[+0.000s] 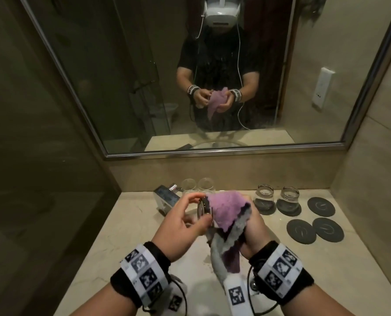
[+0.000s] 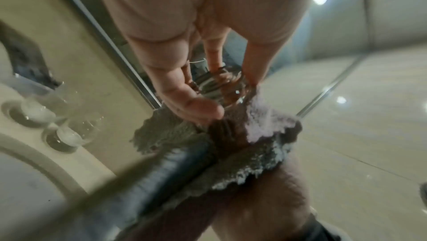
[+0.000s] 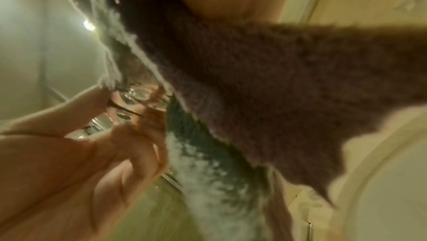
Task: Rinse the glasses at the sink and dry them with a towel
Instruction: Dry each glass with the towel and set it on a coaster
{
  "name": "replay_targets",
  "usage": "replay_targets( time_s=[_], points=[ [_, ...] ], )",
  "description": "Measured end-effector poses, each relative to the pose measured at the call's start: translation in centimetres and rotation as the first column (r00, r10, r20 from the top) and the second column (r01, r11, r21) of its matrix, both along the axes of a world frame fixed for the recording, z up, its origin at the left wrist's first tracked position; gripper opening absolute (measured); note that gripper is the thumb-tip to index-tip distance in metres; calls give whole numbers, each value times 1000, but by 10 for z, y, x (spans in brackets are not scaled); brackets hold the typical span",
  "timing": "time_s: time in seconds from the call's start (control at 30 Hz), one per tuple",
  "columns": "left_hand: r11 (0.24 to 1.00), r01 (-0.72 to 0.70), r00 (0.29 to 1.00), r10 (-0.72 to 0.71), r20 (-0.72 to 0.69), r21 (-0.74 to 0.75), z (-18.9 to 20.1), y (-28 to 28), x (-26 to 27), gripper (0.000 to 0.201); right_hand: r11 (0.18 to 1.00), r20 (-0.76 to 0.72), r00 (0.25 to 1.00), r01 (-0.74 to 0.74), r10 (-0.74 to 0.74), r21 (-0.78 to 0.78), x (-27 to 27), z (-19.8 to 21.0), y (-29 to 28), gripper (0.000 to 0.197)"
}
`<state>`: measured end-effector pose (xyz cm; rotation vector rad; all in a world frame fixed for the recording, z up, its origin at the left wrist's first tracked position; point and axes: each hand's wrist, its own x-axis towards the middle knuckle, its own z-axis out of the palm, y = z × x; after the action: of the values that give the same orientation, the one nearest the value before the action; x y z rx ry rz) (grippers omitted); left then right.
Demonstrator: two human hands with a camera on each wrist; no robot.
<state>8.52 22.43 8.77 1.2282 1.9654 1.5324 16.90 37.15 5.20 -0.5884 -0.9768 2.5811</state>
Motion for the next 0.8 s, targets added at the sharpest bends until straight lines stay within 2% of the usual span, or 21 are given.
replay_targets(
  time_s=[0.03, 0.07, 0.1, 0.13, 0.17, 0.2, 0.23, 0.27, 0.3, 0.37, 0.43, 0.47, 0.5, 0.53, 0.6, 0.63, 0.67, 0.7, 0.73, 0.77, 0.8],
  points=[
    [1000, -6, 970, 5, 243, 2, 3, 3, 2, 31, 992, -36, 997, 66, -63, 103, 0, -1, -2, 47],
    [1000, -15, 928, 14, 373, 0, 4, 6, 2, 31, 984, -72, 992, 116, -107, 137, 1, -1, -2, 31],
    [1000, -20, 930, 18, 367, 2, 2, 7, 2, 31, 971, -94, 982, 175, -161, 165, 1, -1, -4, 23],
    [1000, -22, 973, 23, 229, -6, 0, 7, 1, 30, 979, -105, 986, 142, -128, 144, 0, -1, -3, 25],
    [1000, -12, 1000, 12, -3, -22, 0, 5, 0, 32, 989, -79, 994, 83, -74, 121, -1, 0, -2, 34],
    [999, 7, 965, -19, -263, -50, -3, 2, -2, 36, 999, -74, 997, -30, 33, 43, -1, 5, -1, 44],
    [997, 40, 883, -65, -465, -62, -6, 0, -6, 40, 991, -74, 990, -121, 117, -49, -1, 8, 1, 48],
    [995, 68, 836, -95, -540, -70, -9, -1, -8, 43, 972, -101, 977, -200, 188, -126, 1, 13, 1, 49],
    [995, 78, 859, -101, -501, -68, -9, -2, -9, 44, 964, -93, 974, -220, 208, -147, 0, 13, 2, 50],
    [999, 34, 962, -41, -270, -31, -6, -1, -5, 46, 978, -80, 978, -199, 193, -69, 0, 8, 1, 56],
    [1000, -5, 1000, 6, 24, -9, -9, 4, -6, 48, 988, -60, 995, -74, 83, 134, 2, 2, -1, 51],
    [1000, -20, 996, 22, 84, -21, -10, 6, -6, 47, 970, -45, 999, 20, -10, 242, 1, 1, -2, 45],
    [999, -24, 999, 25, 32, -32, -8, 6, -5, 45, 955, -27, 997, 75, -70, 288, 0, -1, -1, 40],
    [999, -15, 993, 10, -115, -42, -7, 4, -4, 45, 959, -25, 998, 58, -54, 277, -2, -3, 1, 41],
    [996, 37, 895, -70, -441, -82, -9, 1, -8, 47, 987, -41, 992, -118, 123, 106, -4, -4, 3, 52],
    [994, 47, 855, -91, -511, -97, -9, 0, -9, 50, 982, -22, 982, -189, 189, 4, -3, 0, 2, 55],
    [994, 39, 872, -85, -482, -106, -9, 0, -10, 53, 972, -8, 975, -223, 223, -67, -6, -3, 4, 58],
    [995, 7, 926, -44, -374, -99, -9, 2, -10, 55, 971, -5, 976, -219, 219, -99, -6, -4, 5, 60],
    [995, -17, 980, -2, -199, -95, -7, 3, -9, 53, 975, -7, 979, -205, 205, -82, -5, -3, 4, 61],
    [996, -12, 1000, 13, 13, -92, -5, 5, -8, 49, 988, 10, 989, -149, 149, -28, -4, -4, 3, 58],
    [996, -22, 980, 40, 197, -91, -6, 8, -9, 45, 994, 9, 996, -84, 84, 69, -2, -1, 0, 50]
  ],
)
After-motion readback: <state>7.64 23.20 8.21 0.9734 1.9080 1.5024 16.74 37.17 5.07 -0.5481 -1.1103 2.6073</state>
